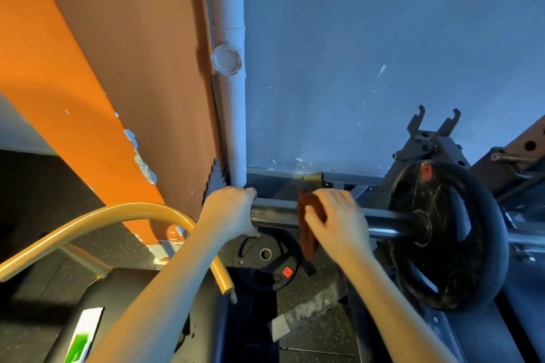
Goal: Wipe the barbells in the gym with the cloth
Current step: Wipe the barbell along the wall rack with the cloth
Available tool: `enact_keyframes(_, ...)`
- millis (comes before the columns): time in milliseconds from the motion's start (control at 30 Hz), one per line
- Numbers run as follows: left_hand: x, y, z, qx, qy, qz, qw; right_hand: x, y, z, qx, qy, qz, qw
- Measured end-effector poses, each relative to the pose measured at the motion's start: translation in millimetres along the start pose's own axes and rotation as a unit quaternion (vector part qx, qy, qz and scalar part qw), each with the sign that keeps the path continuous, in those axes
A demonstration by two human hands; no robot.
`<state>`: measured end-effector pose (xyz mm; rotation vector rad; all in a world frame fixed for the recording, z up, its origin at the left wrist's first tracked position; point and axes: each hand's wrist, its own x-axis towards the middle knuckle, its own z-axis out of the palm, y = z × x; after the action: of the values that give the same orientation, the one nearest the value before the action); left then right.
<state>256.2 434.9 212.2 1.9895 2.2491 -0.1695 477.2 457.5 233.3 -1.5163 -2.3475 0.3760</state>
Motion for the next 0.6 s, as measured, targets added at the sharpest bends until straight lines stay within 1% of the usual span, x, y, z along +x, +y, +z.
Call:
enact_keyframes(33,-1.5,0.0,-0.2,-0.002,0.027,0.009,1.0,3.7,8.2,-3.7,-0.009,0.02,0.028,0.999)
enact_keyframes(100,-9.4,2.5,-0.7,-0.006,0.104,0.03,0.994,9.8,6.9,-4.4,-0.02,0.051,0.087,0.995)
enact_keyframes(133,-15.0,4.4,-0.8,-0.01,0.148,0.042,0.988,11.0,-4.7,-0.9,-0.013,0.054,0.094,0.994)
enact_keyframes(200,-19.6,5.6,3.8,0.007,0.159,0.047,0.986,11.8,-33.6,12.3,0.008,0.042,0.075,0.996)
enact_keyframes(267,-19.5,5.0,11.7,-0.022,0.183,0.048,0.982,11.8,-51.1,20.9,0.004,0.027,0.025,0.999)
enact_keyframes(333,-20.6,2.3,14.7,-0.059,0.18,0.069,0.979,9.9,-49.3,16.5,0.0,-0.001,-0.005,1.0)
enact_keyframes(400,-22.7,-3.5,14.7,-0.104,0.162,0.1,0.976,5.4,-37.6,6.4,0.013,-0.035,-0.012,0.999)
enact_keyframes(433,-25.2,-6.0,8.9,-0.127,0.149,0.114,0.974,3.9,-34.5,0.3,0.022,-0.047,-0.014,0.999)
enact_keyframes(467,-28.2,-8.3,1.9,-0.168,0.127,0.112,0.971,4.1,-34.1,-5.2,0.033,-0.065,-0.017,0.997)
enact_keyframes(533,-36.2,-6.5,-12.3,-0.275,0.078,0.08,0.955,8.5,-36.5,-14.7,0.077,-0.135,-0.014,0.988)
enact_keyframes(567,-40.6,-2.1,-18.6,-0.317,0.077,0.067,0.943,11.9,-35.5,-19.2,0.111,-0.181,-0.002,0.977)
enact_keyframes(600,-44.9,4.9,-24.2,-0.341,0.098,0.07,0.932,15.0,-30.5,-24.7,0.133,-0.218,0.011,0.967)
